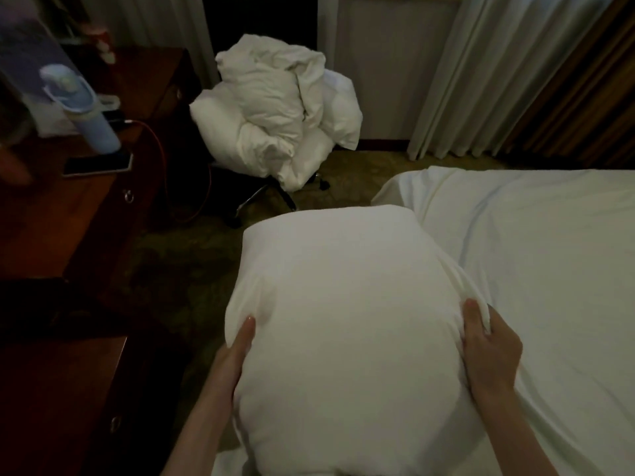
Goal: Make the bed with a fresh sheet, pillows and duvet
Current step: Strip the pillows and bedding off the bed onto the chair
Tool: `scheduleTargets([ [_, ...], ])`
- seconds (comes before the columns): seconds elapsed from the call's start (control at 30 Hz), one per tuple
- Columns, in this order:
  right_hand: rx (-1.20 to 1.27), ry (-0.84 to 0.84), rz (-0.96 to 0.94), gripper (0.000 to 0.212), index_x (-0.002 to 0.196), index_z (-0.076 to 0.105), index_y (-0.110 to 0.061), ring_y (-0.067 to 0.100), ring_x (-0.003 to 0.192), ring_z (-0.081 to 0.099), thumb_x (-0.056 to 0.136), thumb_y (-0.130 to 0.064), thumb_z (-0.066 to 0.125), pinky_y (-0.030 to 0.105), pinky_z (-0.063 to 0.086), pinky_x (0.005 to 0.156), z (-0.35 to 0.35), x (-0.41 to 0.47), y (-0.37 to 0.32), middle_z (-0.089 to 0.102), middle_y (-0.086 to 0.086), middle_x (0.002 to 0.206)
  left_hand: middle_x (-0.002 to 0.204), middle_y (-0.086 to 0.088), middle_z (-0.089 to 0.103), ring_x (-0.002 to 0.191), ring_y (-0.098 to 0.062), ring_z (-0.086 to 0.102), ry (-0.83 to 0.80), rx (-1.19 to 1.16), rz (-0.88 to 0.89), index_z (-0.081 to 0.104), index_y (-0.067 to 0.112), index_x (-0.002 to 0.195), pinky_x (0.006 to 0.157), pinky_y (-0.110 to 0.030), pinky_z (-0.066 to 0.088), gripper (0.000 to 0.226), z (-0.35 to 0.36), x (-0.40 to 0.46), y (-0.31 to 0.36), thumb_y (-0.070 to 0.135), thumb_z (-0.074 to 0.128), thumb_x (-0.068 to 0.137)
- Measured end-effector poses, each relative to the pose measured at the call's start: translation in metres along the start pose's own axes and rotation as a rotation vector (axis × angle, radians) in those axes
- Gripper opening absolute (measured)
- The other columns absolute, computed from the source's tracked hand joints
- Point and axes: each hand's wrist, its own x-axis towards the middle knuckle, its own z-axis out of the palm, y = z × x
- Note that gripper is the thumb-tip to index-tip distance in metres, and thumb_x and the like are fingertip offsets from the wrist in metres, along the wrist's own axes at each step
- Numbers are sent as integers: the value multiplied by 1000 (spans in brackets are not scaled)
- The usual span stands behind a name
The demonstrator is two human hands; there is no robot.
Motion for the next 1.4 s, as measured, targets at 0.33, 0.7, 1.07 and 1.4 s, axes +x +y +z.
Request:
scheduleTargets([
  [0.33,35,27,-28,47,88,64,3,17,76,49,91,-38,42,26,29,65,146,153,-44,56,9,78,114,-2,65,103,-24,60,-2,-16,157,56,22,126,98,-49,46,72,48,163,136,62,66,67],
  [0.7,160,143,-9,36,111,67,1,22,92,60,101,-29,47,28,45,81,223,309,-99,67,12,103,107,8,72,100,-11,66,-137,-13,277,62,32,108,87,-35,50,35,126,270,270,48,67,77],
  [1.07,253,321,-13,40,116,65,-11,20,98,60,100,-40,42,37,50,90,315,428,-166,67,8,109,105,5,72,97,-11,68,-233,-60,384,61,27,113,73,-24,54,45,171,384,410,41,69,71],
  [1.4,314,324,-164,22,96,57,-28,15,84,57,100,-43,41,30,48,75,443,585,-305,58,-4,92,111,5,71,101,-12,67,-178,-132,567,60,29,120,87,-35,48,97,178,489,590,70,83,35],
])
